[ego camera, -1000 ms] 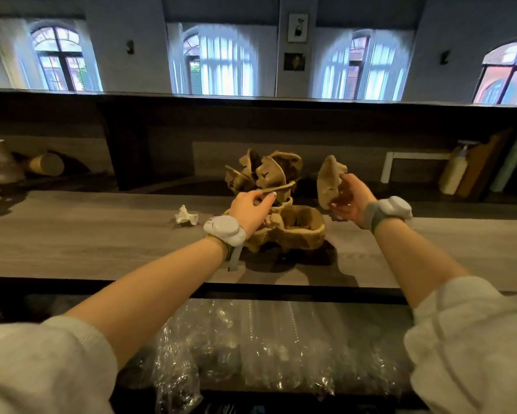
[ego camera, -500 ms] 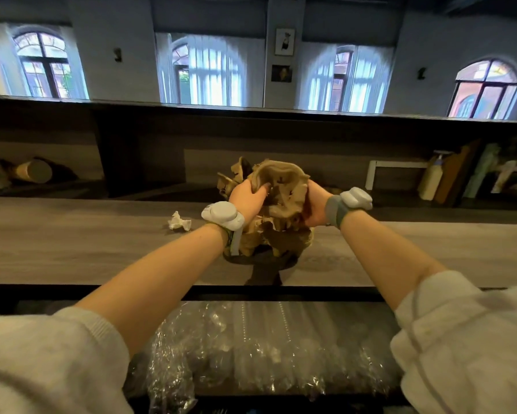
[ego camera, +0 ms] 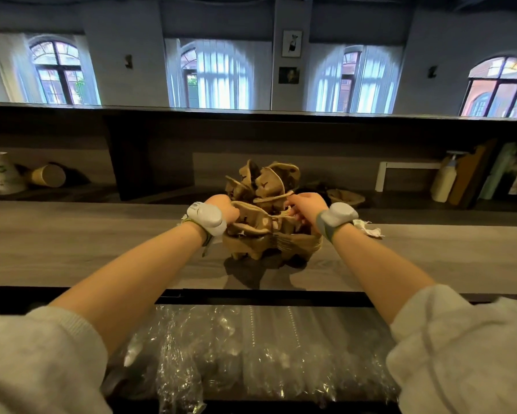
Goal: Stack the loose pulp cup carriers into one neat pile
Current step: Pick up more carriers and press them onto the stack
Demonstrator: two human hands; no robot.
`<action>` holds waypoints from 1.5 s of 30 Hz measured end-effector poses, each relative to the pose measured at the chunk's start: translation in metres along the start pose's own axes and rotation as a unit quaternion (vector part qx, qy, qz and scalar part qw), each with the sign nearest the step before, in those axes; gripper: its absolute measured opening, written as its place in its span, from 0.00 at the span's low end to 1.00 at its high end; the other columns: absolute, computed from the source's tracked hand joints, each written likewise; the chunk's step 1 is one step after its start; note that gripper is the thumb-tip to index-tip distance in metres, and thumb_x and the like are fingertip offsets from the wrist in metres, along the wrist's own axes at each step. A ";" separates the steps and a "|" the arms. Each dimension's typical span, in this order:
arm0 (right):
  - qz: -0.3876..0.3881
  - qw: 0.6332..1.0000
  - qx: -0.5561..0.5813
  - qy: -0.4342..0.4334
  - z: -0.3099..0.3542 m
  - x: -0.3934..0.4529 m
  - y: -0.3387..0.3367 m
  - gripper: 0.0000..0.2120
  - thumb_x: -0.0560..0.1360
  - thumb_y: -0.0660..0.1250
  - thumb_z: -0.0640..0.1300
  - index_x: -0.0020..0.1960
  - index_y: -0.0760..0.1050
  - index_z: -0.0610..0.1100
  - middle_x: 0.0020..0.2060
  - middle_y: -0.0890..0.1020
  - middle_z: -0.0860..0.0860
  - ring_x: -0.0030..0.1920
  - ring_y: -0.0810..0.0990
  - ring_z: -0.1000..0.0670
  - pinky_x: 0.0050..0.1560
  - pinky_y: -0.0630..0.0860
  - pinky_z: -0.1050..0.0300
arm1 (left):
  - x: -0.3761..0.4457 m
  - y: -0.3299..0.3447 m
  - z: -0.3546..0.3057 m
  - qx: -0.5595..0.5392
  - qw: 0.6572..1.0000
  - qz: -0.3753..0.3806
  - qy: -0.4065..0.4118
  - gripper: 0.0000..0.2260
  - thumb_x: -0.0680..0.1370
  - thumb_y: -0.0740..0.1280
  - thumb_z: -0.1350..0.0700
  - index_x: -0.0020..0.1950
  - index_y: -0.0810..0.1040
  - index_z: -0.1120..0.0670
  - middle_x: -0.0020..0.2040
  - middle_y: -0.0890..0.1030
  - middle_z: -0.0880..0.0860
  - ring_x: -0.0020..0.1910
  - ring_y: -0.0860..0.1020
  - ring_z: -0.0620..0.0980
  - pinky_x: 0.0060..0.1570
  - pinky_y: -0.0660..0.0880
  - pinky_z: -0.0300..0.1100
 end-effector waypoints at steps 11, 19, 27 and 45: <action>-0.077 0.989 -0.111 -0.064 -0.003 0.032 -0.016 0.14 0.78 0.60 0.47 0.46 0.82 0.41 0.35 0.80 0.47 0.37 0.77 0.48 0.47 0.78 0.49 | 0.002 0.038 0.011 0.044 0.995 0.019 -0.084 0.18 0.82 0.53 0.53 0.67 0.71 0.62 0.66 0.73 0.62 0.64 0.73 0.61 0.63 0.70 0.52; -0.021 0.991 -0.126 -0.030 0.020 0.068 0.019 0.19 0.78 0.61 0.50 0.65 0.74 0.42 0.48 0.83 0.45 0.46 0.81 0.46 0.54 0.77 0.50 | 0.014 0.052 0.018 -0.076 0.993 0.046 -0.071 0.19 0.81 0.53 0.62 0.72 0.64 0.58 0.68 0.70 0.61 0.65 0.71 0.60 0.63 0.69 0.50; -0.032 0.998 -0.049 -0.031 0.009 0.094 0.031 0.15 0.80 0.59 0.45 0.57 0.79 0.39 0.31 0.79 0.48 0.29 0.74 0.51 0.40 0.73 0.53 | 0.019 0.055 0.021 -0.063 0.994 0.056 -0.075 0.20 0.80 0.55 0.62 0.73 0.62 0.57 0.64 0.73 0.61 0.61 0.74 0.60 0.56 0.72 0.49; 0.002 0.961 0.268 0.065 0.013 0.069 0.008 0.17 0.79 0.59 0.56 0.56 0.74 0.44 0.32 0.78 0.47 0.29 0.75 0.52 0.42 0.76 0.58 | 0.007 0.049 0.015 -0.028 0.993 0.059 -0.102 0.18 0.80 0.57 0.61 0.70 0.64 0.59 0.65 0.72 0.62 0.62 0.73 0.60 0.57 0.72 0.49</action>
Point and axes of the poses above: each hand's wrist, its own x-axis towards the middle knuckle, its own y-axis out of the palm, z = x × y, the point moved 7 cm from there along x, towards the middle knuckle
